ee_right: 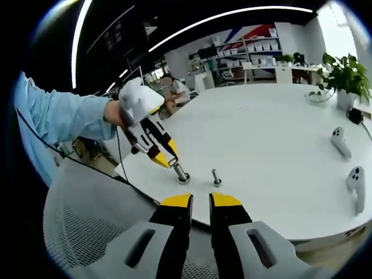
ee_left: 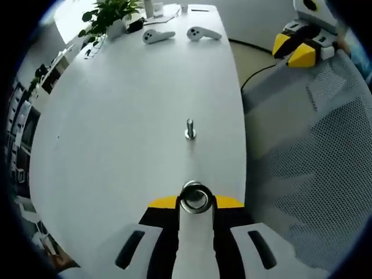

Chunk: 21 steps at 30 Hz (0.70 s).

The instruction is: Place the washer onto the threaded stud by aligning its center hole with the stud, sliding it down to the base, and recovering from edge contact or off-axis alignment until the washer reaches the visible bottom stop.

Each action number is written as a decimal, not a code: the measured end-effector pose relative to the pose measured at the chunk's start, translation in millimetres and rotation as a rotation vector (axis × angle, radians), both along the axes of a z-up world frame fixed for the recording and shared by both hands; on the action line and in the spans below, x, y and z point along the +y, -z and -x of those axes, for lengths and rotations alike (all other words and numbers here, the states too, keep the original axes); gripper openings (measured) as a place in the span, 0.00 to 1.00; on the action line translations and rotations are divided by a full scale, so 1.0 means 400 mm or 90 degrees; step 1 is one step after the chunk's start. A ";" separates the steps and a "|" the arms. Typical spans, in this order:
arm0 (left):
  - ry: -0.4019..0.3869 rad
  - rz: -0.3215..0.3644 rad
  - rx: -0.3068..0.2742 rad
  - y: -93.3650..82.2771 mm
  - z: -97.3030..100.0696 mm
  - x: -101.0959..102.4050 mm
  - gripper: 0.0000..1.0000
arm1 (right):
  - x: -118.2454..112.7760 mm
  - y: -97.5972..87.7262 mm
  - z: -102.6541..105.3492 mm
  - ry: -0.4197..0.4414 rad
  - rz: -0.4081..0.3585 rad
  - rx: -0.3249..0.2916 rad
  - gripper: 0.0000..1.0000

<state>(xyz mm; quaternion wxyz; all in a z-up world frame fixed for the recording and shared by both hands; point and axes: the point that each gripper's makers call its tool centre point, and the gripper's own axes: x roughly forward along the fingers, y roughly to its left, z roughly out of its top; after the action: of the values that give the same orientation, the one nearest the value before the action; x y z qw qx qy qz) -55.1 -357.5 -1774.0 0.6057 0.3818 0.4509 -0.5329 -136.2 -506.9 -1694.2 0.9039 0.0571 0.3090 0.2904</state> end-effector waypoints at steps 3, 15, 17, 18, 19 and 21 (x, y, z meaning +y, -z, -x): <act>0.009 -0.011 -0.007 0.016 -0.002 0.001 0.19 | 0.001 0.000 0.000 -0.001 0.000 0.000 0.14; 0.000 -0.019 0.001 0.047 -0.010 -0.003 0.19 | 0.001 -0.001 0.000 -0.001 -0.002 -0.001 0.14; 0.002 -0.023 -0.001 0.053 -0.011 -0.005 0.19 | 0.001 -0.001 -0.001 -0.001 -0.002 -0.001 0.14; 0.003 -0.026 -0.001 0.058 -0.010 -0.005 0.19 | 0.001 0.000 0.000 -0.002 -0.002 -0.001 0.14; 0.005 -0.028 -0.002 0.061 -0.010 -0.005 0.19 | 0.001 0.000 0.000 -0.002 -0.002 -0.001 0.14; 0.011 -0.033 -0.004 0.071 -0.009 -0.004 0.19 | 0.001 0.000 0.000 -0.003 -0.002 0.000 0.14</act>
<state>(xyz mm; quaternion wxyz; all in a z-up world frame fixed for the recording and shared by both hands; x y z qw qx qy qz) -51.5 -359.1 -1802.2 0.5921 0.4030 0.4596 -0.5252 -136.2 -506.6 -1694.1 0.9033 0.0575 0.3084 0.2927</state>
